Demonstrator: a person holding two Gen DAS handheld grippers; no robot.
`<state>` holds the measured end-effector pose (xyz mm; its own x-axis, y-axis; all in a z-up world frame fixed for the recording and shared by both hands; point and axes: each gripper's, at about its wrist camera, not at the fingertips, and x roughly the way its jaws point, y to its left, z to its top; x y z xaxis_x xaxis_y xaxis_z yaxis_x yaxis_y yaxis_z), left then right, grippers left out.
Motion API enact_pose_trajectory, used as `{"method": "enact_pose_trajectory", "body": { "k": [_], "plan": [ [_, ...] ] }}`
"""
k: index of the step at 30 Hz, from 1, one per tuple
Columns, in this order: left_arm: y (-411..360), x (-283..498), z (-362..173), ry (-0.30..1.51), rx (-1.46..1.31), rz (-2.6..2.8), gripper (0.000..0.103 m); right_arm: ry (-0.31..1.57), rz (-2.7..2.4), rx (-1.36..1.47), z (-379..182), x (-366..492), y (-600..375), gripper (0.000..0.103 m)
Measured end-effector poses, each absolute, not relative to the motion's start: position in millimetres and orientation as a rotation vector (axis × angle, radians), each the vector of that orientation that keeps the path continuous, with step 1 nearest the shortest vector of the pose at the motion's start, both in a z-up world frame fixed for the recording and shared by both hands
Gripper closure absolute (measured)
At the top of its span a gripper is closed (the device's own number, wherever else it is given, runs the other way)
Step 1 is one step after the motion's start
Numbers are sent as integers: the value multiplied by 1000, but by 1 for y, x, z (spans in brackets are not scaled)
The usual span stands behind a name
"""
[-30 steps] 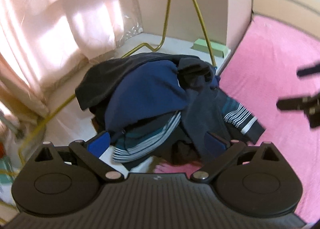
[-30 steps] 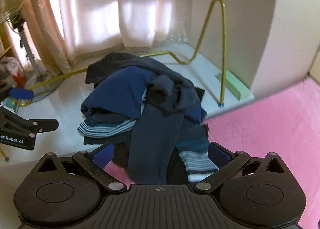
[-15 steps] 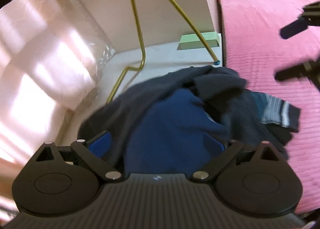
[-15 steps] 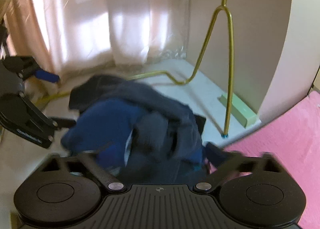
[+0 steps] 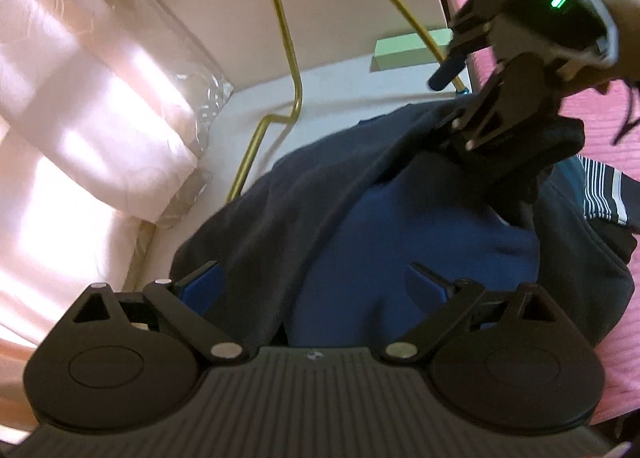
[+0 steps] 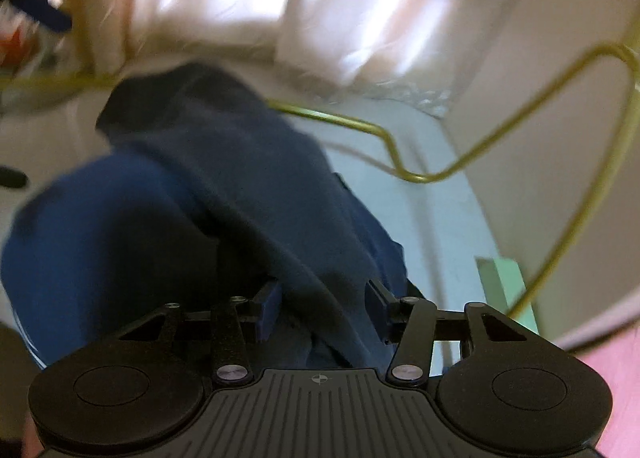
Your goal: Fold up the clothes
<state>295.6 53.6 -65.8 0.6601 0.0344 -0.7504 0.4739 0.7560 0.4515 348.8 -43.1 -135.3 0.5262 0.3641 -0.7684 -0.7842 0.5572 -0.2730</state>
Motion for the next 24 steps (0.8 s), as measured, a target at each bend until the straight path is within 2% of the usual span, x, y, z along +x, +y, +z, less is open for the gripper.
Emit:
{"method": "enact_pose_trajectory", "body": {
  "k": [1, 2, 5, 12, 19, 24],
  "plan": [
    [55, 294, -67, 827, 676, -266, 8, 716, 756, -668, -139, 352, -41, 68],
    [55, 293, -67, 826, 671, -261, 8, 720, 758, -655, -142, 355, -40, 102],
    [53, 283, -59, 785, 647, -247, 8, 675, 719, -548, -127, 351, -52, 101],
    [28, 236, -2, 614, 529, -257, 8, 489, 564, -349, -37, 276, -140, 102],
    [-33, 144, 53, 438, 438, -353, 8, 404, 380, -244, 18, 146, -255, 102],
    [-91, 74, 59, 446, 391, -449, 7, 311, 158, -159, 60, 35, -354, 102]
  ]
}}
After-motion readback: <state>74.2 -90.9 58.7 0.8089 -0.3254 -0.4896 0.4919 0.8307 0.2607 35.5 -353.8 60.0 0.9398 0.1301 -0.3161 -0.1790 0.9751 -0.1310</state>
